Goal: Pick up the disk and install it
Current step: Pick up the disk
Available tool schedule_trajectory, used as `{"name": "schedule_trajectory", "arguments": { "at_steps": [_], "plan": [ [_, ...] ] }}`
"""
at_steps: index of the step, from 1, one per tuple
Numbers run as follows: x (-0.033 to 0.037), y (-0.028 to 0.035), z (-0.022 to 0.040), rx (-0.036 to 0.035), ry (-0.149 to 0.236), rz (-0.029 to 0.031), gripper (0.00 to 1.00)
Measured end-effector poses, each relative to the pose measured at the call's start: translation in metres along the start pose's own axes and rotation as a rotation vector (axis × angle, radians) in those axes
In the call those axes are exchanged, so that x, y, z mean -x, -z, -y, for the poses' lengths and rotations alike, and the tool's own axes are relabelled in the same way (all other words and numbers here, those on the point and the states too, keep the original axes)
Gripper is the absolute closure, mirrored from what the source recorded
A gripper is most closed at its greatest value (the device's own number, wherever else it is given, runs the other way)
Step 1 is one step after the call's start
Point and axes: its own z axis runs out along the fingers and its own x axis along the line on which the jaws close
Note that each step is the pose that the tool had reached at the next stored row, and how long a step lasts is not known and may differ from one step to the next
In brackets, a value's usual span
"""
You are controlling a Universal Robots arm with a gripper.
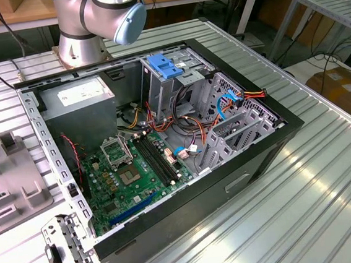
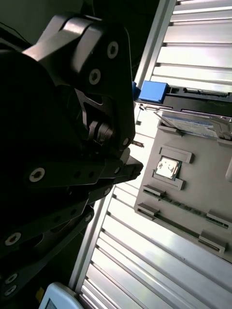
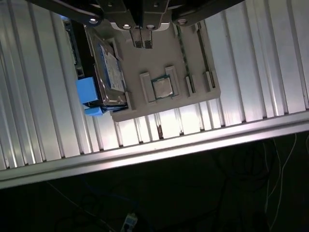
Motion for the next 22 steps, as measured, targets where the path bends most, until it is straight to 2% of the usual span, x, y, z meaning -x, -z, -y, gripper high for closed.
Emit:
{"name": "schedule_trajectory", "arguments": {
  "at_steps": [22],
  "plan": [
    [0.0,0.0,0.0,0.0024,0.097,-0.0043,0.89]
  ]
}}
